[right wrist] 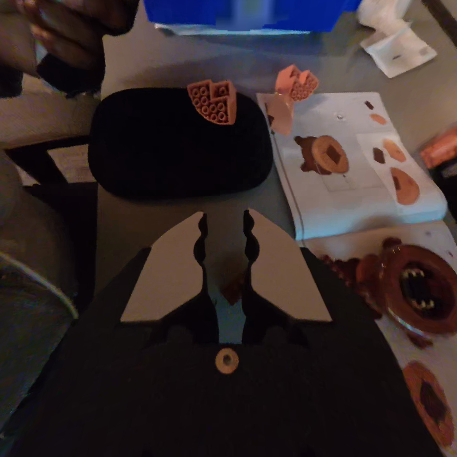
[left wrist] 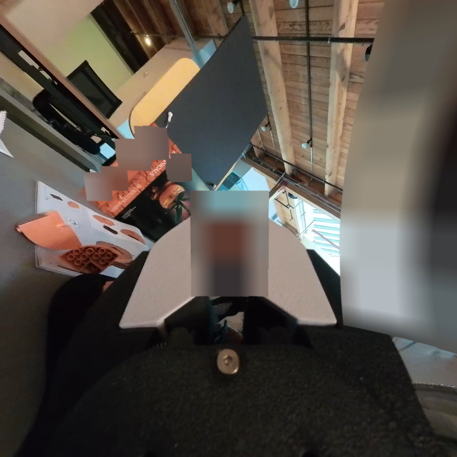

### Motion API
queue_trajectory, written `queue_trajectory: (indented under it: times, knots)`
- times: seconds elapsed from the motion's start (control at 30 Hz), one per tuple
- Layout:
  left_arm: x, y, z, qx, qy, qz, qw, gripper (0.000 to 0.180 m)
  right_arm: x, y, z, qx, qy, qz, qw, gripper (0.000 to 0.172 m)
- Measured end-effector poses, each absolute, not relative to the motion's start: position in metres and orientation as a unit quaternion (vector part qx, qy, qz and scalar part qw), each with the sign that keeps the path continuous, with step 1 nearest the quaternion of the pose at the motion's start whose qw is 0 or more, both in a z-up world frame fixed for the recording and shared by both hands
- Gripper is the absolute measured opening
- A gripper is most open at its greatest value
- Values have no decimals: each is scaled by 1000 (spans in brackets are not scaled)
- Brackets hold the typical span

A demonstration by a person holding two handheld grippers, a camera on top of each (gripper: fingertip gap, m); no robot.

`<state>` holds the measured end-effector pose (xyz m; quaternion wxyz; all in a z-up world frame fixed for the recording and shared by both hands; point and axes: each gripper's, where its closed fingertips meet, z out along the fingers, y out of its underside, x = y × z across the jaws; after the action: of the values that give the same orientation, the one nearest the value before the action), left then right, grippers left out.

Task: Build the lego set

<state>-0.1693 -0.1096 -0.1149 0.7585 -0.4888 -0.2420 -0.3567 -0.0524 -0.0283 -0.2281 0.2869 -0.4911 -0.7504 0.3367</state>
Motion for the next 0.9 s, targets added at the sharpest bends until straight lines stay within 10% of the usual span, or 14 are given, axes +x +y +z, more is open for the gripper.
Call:
queue_trajectory:
  times: [0.37,0.9]
  knots:
    - [-132,-78,-127,-534,-191,-380,731,36,7,-12,-242,-552,-671,160,468,13]
    - [-126,-73,-131,-533,-185,-399,722,36,-18,-7,-258,-676,-600,292,313,4]
